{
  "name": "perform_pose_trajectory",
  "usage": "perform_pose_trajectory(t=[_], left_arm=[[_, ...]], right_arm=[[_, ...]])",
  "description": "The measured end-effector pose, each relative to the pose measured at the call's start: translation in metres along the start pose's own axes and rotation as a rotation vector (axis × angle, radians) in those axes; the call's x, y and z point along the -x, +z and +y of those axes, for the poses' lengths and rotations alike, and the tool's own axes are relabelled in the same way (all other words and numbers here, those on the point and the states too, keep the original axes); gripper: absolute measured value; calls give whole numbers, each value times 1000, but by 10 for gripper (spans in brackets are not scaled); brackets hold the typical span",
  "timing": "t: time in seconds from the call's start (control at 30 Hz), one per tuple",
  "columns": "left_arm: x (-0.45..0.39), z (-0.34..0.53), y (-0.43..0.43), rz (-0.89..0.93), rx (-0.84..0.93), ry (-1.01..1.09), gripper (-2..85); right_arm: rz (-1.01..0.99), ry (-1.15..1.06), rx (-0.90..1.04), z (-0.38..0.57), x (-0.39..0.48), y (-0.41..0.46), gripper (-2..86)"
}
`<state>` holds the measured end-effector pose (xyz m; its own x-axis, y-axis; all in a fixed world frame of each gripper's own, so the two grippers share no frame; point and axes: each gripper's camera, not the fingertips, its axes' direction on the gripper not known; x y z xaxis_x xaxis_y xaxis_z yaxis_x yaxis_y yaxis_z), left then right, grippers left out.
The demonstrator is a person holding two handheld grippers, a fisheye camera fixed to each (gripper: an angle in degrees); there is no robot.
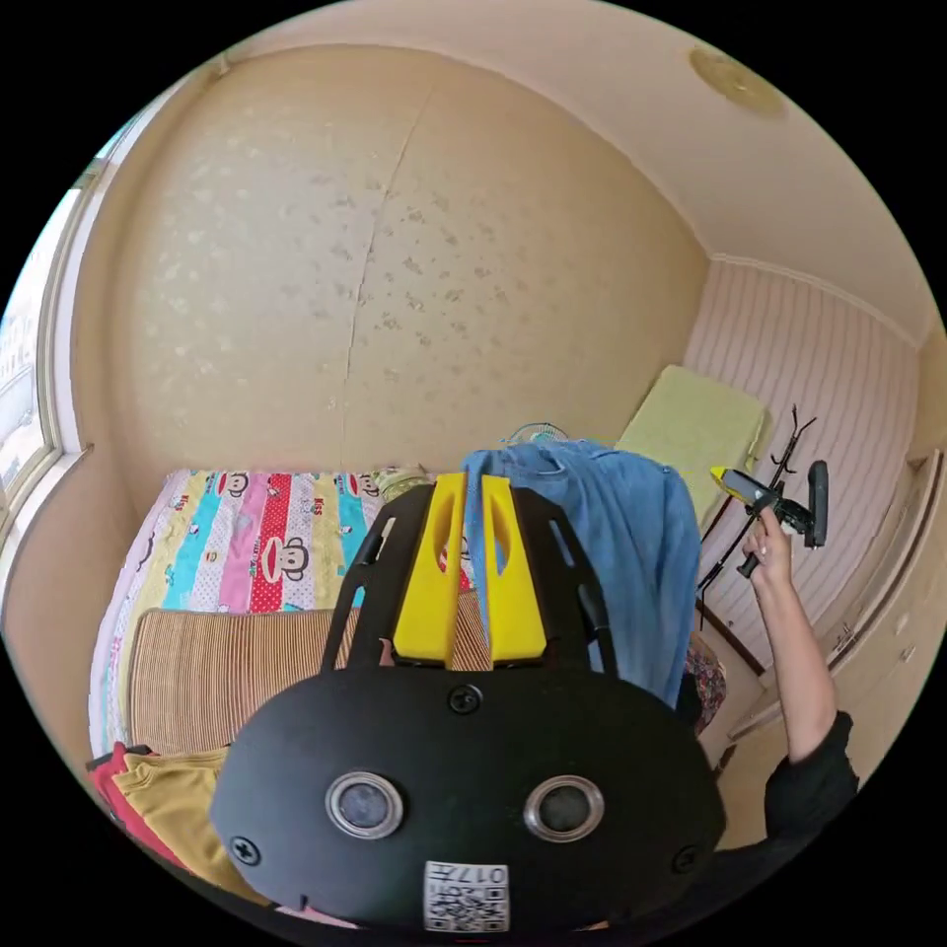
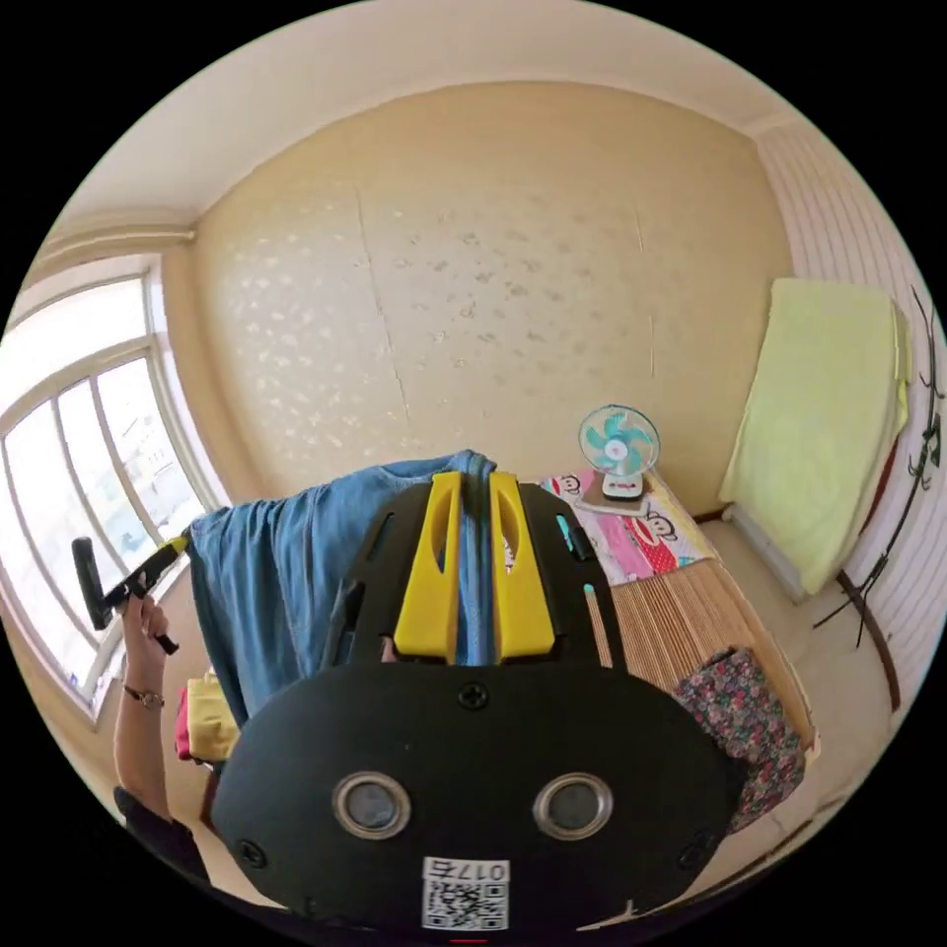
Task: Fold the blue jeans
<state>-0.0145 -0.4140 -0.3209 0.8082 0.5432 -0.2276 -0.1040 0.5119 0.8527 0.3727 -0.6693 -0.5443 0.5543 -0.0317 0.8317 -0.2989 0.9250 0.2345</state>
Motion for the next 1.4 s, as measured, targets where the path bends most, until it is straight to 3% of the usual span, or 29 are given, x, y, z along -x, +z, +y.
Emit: perform_pose_trajectory(t=[0.07,0.13,0.3,0.43,0.5,0.7,0.8,0.87,0.9,0.97,1.03,1.1,1.17,1.27,1.4], left_arm=[[25,22,40,25,1,24,58],[47,63,86,56,81,71,65],[113,273,230,151,579,47,84],[129,428,258,329,792,-92,108],[118,514,247,439,860,-184,118],[50,614,192,576,775,-268,123],[27,635,204,346,886,-213,122],[27,641,207,263,861,-227,86],[35,643,210,222,859,-245,50],[58,643,211,304,887,-350,23],[90,641,189,486,802,-491,11],[131,639,138,660,608,-571,4],[163,648,96,601,545,-610,0],[206,675,48,454,591,-635,-3],[233,708,0,379,622,-677,21]], right_arm=[[-116,-41,-44,28,-13,32,66],[-207,-195,62,89,-24,86,67],[-138,-422,492,289,-57,201,73],[-305,-386,822,475,-81,235,83],[-395,-322,897,537,-85,229,87],[-540,-115,867,646,-71,174,92],[-328,-83,907,675,-66,176,90],[-280,-6,964,687,-78,189,74],[-283,37,973,687,-86,192,62],[-306,63,1030,682,-94,196,50],[-283,52,1054,670,-95,184,43],[-298,2,1017,664,-90,163,42],[-300,-27,1006,667,-85,142,43],[-291,-61,1009,685,-91,117,55],[-140,82,969,685,-157,89,84]])
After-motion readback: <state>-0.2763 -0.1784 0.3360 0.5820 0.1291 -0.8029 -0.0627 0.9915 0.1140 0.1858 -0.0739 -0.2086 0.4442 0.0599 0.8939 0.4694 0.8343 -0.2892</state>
